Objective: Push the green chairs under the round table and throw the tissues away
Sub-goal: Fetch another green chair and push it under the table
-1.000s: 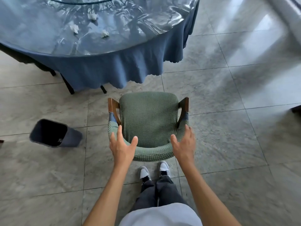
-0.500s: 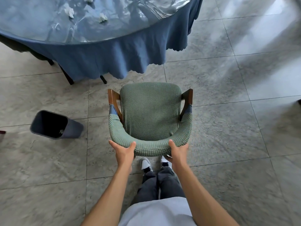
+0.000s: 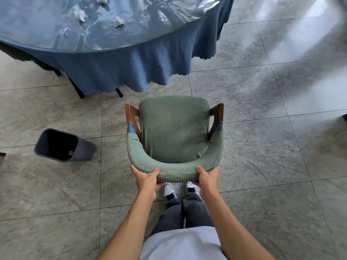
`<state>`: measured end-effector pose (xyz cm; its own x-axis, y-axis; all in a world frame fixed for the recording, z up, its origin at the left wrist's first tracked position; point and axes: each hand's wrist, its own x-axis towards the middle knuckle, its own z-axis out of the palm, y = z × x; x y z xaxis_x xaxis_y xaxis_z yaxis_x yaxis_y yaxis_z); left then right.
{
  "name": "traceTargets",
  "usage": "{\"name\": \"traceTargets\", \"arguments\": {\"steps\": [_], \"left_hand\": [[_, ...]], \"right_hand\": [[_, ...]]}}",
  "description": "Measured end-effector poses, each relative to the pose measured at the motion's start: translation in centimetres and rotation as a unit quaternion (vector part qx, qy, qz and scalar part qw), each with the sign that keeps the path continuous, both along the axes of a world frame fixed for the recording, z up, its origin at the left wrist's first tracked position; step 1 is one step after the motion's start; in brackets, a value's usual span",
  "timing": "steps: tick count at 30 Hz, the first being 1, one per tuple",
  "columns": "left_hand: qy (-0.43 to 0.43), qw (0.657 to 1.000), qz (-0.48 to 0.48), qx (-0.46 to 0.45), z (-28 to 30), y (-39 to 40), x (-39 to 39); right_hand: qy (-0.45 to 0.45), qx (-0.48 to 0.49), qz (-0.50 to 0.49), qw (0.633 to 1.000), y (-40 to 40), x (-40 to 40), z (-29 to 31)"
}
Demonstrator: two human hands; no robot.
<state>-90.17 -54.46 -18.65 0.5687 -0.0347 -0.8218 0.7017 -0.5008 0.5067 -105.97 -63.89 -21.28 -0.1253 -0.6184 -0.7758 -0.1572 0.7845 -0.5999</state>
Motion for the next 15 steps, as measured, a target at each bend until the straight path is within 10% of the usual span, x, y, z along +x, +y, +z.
{"name": "traceTargets", "arguments": {"steps": [15], "left_hand": [[-0.026,0.999,0.018,0.011,-0.8,-0.3,-0.3]], "right_hand": [[0.038,-0.009,0.009,0.999,-0.4,-0.3,-0.7]]}}
